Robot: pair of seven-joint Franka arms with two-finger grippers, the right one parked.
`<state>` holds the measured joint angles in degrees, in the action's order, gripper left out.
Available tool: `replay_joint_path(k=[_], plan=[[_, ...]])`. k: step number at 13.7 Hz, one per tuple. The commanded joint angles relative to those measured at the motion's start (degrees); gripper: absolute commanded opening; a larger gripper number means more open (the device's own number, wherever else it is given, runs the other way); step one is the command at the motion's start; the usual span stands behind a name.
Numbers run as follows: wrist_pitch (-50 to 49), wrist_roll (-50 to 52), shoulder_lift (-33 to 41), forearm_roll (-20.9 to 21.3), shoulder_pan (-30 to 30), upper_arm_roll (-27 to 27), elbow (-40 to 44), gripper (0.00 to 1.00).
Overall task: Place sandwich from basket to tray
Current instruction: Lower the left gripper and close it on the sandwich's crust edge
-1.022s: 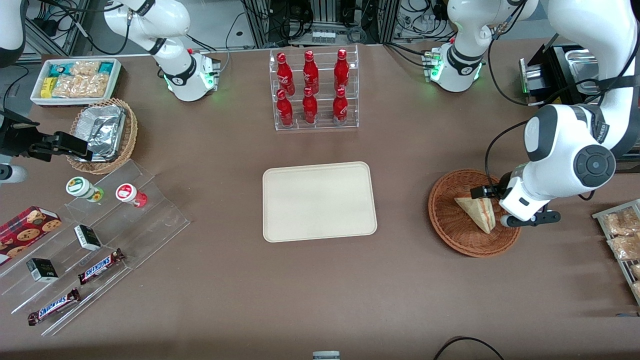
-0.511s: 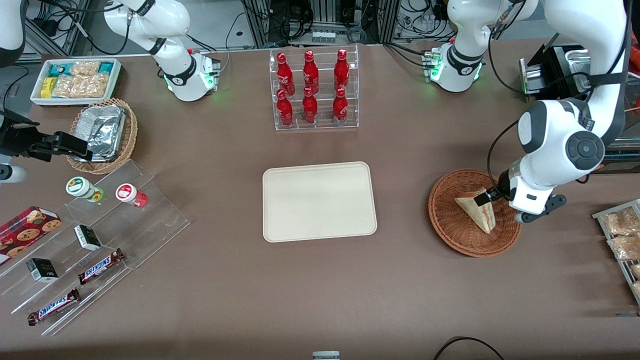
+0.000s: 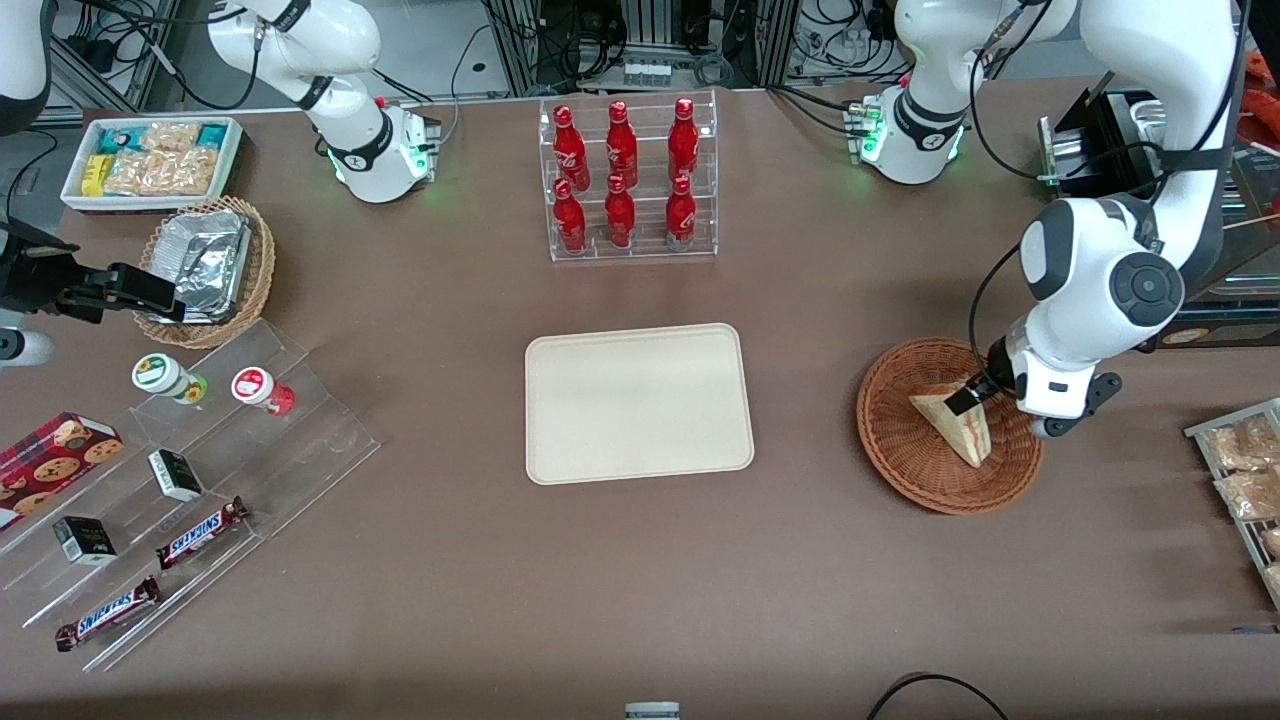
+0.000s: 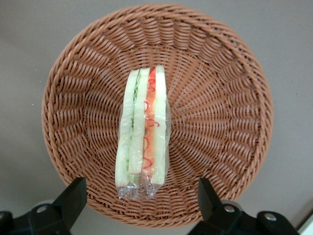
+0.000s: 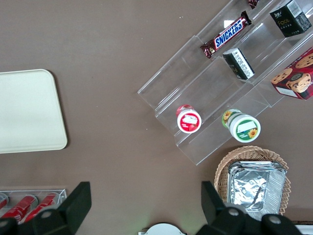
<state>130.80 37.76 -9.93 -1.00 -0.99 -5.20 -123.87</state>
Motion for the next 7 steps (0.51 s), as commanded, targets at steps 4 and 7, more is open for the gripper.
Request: replay_joint_path(k=[4,7], plan=[[5.0,1.3,-3.8,0.2,0.1,0.0,-0.8,1.00],[6.2,1.3,-5.0,0.2,0.1,0.0,-0.8,1.00]])
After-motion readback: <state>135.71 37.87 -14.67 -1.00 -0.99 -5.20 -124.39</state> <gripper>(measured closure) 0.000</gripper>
